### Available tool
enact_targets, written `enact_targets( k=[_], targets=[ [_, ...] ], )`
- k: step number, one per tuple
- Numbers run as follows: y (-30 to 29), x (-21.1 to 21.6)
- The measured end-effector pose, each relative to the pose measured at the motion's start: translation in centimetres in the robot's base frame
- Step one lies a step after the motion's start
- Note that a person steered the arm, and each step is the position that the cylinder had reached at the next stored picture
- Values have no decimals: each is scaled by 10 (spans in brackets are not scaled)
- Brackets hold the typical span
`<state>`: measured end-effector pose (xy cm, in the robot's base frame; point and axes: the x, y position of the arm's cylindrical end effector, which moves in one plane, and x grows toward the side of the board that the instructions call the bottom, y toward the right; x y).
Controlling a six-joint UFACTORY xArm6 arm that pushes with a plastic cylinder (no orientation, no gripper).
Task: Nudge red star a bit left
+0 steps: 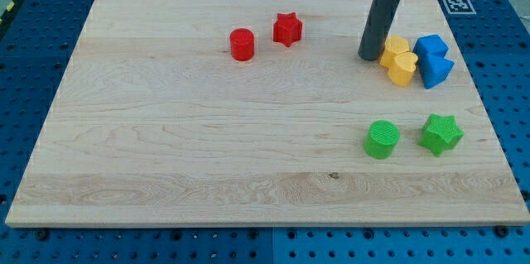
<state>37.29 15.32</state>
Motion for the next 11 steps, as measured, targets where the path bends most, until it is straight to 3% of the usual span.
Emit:
enact_targets(
  k=[3,4,5,9,10,11],
  targets=[
    [-34,23],
    [-34,57],
    [-34,65],
    [-37,64],
    [-74,49],
    [-92,-9]
  ],
)
